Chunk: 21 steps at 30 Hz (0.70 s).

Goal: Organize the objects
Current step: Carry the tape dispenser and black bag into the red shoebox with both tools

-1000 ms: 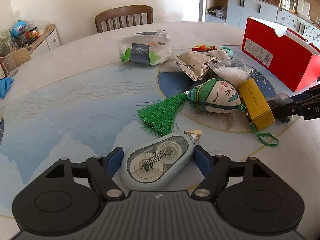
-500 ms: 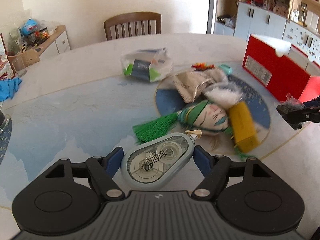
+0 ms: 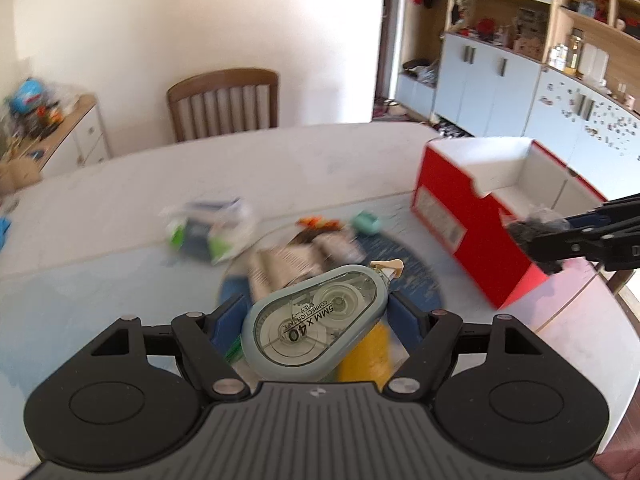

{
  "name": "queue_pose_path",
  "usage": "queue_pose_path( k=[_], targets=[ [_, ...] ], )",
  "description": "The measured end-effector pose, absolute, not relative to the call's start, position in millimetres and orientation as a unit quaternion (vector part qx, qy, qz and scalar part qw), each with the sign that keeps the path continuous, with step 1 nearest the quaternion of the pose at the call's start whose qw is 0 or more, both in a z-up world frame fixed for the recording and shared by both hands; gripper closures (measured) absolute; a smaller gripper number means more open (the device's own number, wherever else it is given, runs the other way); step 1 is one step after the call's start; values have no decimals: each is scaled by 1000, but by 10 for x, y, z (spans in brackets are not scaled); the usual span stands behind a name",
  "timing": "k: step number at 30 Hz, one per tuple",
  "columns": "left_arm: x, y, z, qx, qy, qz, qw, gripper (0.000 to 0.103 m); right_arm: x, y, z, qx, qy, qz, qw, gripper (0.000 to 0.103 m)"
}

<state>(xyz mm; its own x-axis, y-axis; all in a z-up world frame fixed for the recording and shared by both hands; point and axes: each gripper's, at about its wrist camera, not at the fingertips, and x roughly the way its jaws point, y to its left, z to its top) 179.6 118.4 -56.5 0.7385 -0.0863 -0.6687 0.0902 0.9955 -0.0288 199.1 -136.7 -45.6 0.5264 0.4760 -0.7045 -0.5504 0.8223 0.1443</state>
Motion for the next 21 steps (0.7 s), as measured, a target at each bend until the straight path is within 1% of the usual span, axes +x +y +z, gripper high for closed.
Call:
queue_pose_path(
  k=[5, 13, 21],
  targets=[
    [1992, 895, -419, 11, 344, -73, 936, 27, 2135, -1635, -367, -55, 375, 281, 882, 69],
    [2389, 361, -331, 33, 335, -110, 935, 27, 2443, -2087, -393, -60, 370, 239, 896, 69],
    [2793, -177, -292, 30, 346, -142, 927, 27, 2673, -2479, -478, -58, 370, 216, 902, 69]
  ],
)
